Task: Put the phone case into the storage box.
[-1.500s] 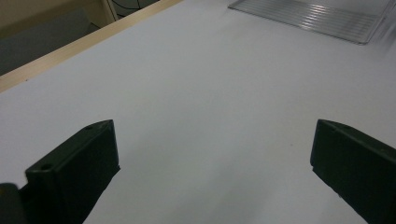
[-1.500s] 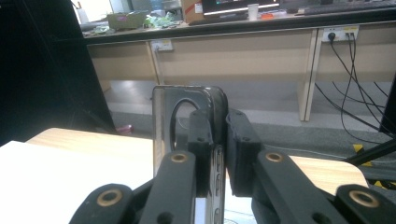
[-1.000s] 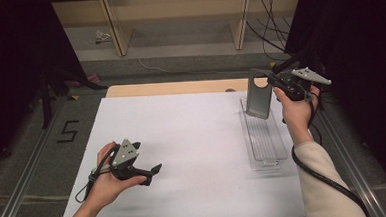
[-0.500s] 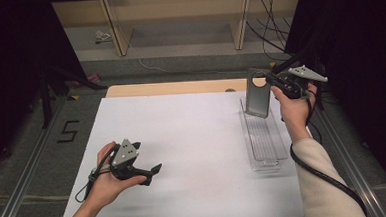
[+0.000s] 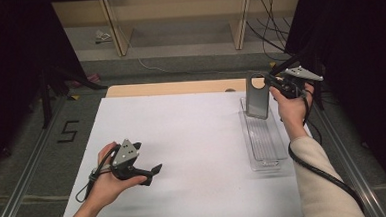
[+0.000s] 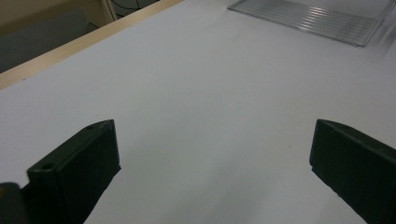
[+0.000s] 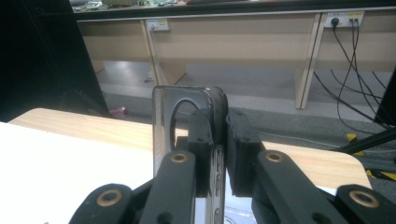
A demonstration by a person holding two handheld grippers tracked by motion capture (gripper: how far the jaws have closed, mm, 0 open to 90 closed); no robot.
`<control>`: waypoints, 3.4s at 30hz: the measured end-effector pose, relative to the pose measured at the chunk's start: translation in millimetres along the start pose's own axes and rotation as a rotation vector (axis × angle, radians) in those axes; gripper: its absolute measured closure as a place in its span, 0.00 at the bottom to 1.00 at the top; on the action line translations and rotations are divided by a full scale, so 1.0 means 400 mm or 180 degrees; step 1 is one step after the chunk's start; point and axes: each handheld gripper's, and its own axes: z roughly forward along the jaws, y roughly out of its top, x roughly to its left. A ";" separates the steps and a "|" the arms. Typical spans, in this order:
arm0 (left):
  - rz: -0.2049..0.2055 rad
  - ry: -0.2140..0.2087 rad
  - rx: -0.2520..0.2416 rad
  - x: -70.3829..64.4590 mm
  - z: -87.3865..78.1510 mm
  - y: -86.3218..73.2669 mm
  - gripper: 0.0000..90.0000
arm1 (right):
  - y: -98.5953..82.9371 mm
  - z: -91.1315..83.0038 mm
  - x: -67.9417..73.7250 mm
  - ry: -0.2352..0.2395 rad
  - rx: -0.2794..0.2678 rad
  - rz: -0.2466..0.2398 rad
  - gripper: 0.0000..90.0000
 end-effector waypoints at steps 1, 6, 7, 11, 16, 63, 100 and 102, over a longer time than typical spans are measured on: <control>0.0001 0.0004 -0.0001 0.000 0.000 0.001 0.01 | -0.002 0.002 0.000 0.0003 0.0004 0.0006 0.91; -0.0003 0.0000 -0.0007 0.000 -0.001 0.001 0.01 | -0.010 0.009 -0.002 0.0007 0.0036 0.0008 0.91; 0.0000 0.0002 -0.0002 0.000 0.000 0.001 0.01 | -0.011 0.011 -0.002 0.0012 0.0042 0.0012 0.91; 0.0001 -0.0001 -0.0012 -0.001 -0.001 0.002 0.01 | -0.013 0.017 -0.005 0.0011 0.0078 0.0001 0.91; 0.0005 -0.0005 -0.0004 -0.001 0.000 0.001 0.02 | -0.018 0.025 -0.008 0.0020 0.0113 0.0018 0.91; 0.0005 -0.0014 -0.0013 -0.003 0.002 0.003 0.02 | -0.047 0.067 -0.015 0.0149 0.0303 0.0003 0.91; 0.0008 -0.0018 -0.0023 -0.003 0.001 0.005 0.02 | -0.028 0.106 -0.011 -0.0174 0.0401 -0.0216 0.49; 0.0009 -0.0017 -0.0023 -0.003 0.000 0.005 0.02 | -0.027 0.106 -0.010 -0.0166 0.0388 -0.0198 0.48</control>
